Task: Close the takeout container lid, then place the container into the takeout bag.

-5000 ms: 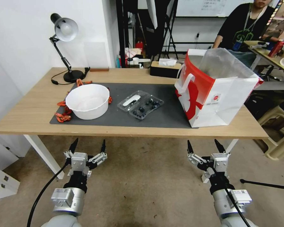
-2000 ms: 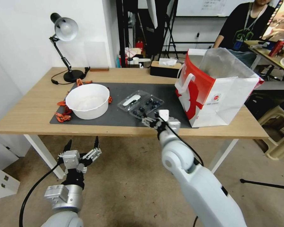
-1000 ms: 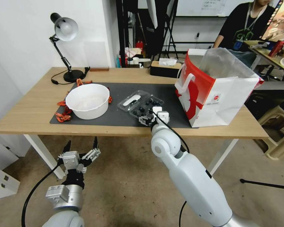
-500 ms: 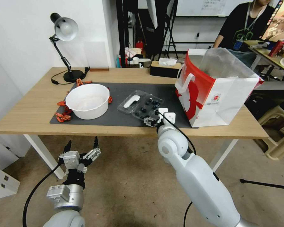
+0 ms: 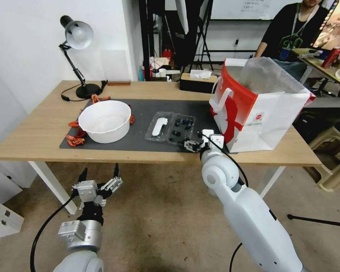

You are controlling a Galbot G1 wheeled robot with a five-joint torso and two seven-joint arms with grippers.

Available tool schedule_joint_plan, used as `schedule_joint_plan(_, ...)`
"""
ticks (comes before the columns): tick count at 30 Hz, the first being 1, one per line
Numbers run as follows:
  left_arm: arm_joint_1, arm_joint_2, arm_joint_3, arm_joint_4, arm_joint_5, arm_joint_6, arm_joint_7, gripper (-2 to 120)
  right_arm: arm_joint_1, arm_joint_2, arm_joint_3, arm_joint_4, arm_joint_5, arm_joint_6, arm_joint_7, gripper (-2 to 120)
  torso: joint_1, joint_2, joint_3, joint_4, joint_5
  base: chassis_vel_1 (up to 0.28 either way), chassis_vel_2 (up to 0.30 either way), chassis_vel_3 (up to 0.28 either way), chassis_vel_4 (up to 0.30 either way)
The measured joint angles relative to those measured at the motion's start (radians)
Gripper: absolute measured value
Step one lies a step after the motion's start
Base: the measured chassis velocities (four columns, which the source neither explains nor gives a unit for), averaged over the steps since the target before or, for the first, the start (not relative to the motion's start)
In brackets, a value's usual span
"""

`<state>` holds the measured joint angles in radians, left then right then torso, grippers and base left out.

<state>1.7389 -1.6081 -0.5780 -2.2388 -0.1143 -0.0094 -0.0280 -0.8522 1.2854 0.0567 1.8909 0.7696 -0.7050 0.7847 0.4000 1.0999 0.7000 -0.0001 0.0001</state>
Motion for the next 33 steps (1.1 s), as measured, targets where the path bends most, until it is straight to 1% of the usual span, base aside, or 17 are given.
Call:
schedule_joint_plan(13,0.0,0.0,0.0,0.0,0.0,-0.001,0.0,100,0.0,-0.012,0.026,0.001,-0.013,0.0,-0.016,100,0.0,0.0,0.0,0.0,-0.0001,0.0,0.0,0.0,0.0)
schedule_joint_plan(16,0.0,0.0,0.0,0.001,0.0,-0.001,-0.001,100,-0.015,-0.014,0.03,0.028,-0.039,0.096,-0.082,100,0.0,0.0,0.0,0.0001,-0.0001,0.0,0.0,0.0,0.0)
schedule_joint_plan(18,0.0,0.0,0.0,0.001,0.0,-0.001,-0.001,100,-0.015,-0.014,0.03,0.028,-0.039,0.096,-0.082,100,0.0,0.0,0.0,0.0001,-0.0001,0.0,0.0,0.0,0.0)
schedule_joint_plan(19,0.0,0.0,0.001,0.002,0.0,-0.001,-0.003,100,-0.048,-0.028,0.03,0.064,-0.09,0.196,-0.17,100,0.0,0.0,0.0,0.0003,-0.0001,0.0,0.0,0.0,0.0)
schedule_joint_plan(20,0.0,0.0,0.001,0.002,0.0,-0.001,-0.004,100,-0.058,-0.034,0.03,0.073,-0.107,0.222,-0.192,100,0.0,0.0,0.0,0.0003,0.0001,0.0,0.0,0.0,0.0)
schedule_joint_plan(21,0.0,0.0,0.001,0.002,0.0,-0.001,-0.004,100,-0.058,-0.034,0.03,0.073,-0.107,0.222,-0.192,100,0.0,0.0,0.0,0.0003,0.0001,0.0,0.0,0.0,0.0)
schedule_joint_plan(23,0.001,0.0,0.0,0.002,-0.001,0.001,-0.006,100,-0.103,-0.059,0.034,0.116,-0.18,0.298,-0.268,100,0.0,0.0,0.0,0.0,0.0002,0.0,0.0,0.0,0.0)
schedule_joint_plan(24,0.0,0.0,-0.001,0.002,-0.002,0.002,-0.008,100,-0.148,-0.085,0.044,0.162,-0.242,0.353,-0.309,100,0.0,0.0,0.0,0.0002,0.0002,0.0,0.0,0.0,0.0)
schedule_joint_plan(25,0.0,0.0,-0.003,0.002,-0.004,0.003,-0.009,100,-0.189,-0.106,0.058,0.211,-0.286,0.374,-0.334,100,0.0,0.0,0.0,0.0002,0.0003,0.0,0.0,0.0,0.0)
schedule_joint_plan(26,0.0,0.0,-0.003,0.002,-0.004,0.003,-0.009,100,-0.189,-0.106,0.058,0.211,-0.286,0.374,-0.334,100,0.0,0.0,0.0,0.0002,0.0003,0.0,0.0,0.0,0.0)
schedule_joint_plan(27,-0.001,0.0,-0.004,0.002,-0.007,0.003,-0.01,100,-0.227,-0.124,0.071,0.252,-0.318,0.385,-0.347,100,0.0,0.0,0.0,0.0001,-0.0002,0.0,0.0,0.0,0.0)
schedule_joint_plan(28,-0.002,0.0,-0.005,0.003,-0.009,0.003,-0.011,100,-0.274,-0.143,0.086,0.297,-0.356,0.401,-0.355,100,0.0,0.0,0.0,-0.0005,-0.0003,0.0,0.0,0.0,0.0)
schedule_joint_plan(29,-0.004,0.0,-0.005,0.005,-0.011,0.003,-0.011,100,-0.364,-0.167,0.111,0.378,-0.418,0.434,-0.36,100,0.0,0.0,0.0,0.0001,0.0004,0.0,0.0,0.0,0.0)
schedule_joint_plan(30,-0.004,0.0,-0.005,0.005,-0.011,0.003,-0.011,100,-0.364,-0.167,0.111,0.378,-0.418,0.434,-0.36,100,0.0,0.0,0.0,0.0001,0.0004,0.0,0.0,0.0,0.0)
schedule_joint_plan(31,-0.006,0.0,-0.005,0.006,-0.012,0.003,-0.012,100,-0.426,-0.175,0.129,0.426,-0.456,0.456,-0.362,100,0.0,0.0,0.0,-0.0001,-0.0005,0.0,0.0,0.0,0.0)
schedule_joint_plan(32,-0.007,0.0,-0.005,0.007,-0.013,0.003,-0.012,100,-0.481,-0.179,0.143,0.462,-0.489,0.474,-0.363,100,0.0,0.0,0.0,-0.0006,-0.0003,0.0,0.0,0.0,0.0)
schedule_joint_plan(33,-0.007,0.0,-0.005,0.007,-0.013,0.003,-0.012,100,-0.481,-0.179,0.143,0.462,-0.489,0.474,-0.363,100,0.0,0.0,0.0,-0.0006,-0.0003,0.0,0.0,0.0,0.0)
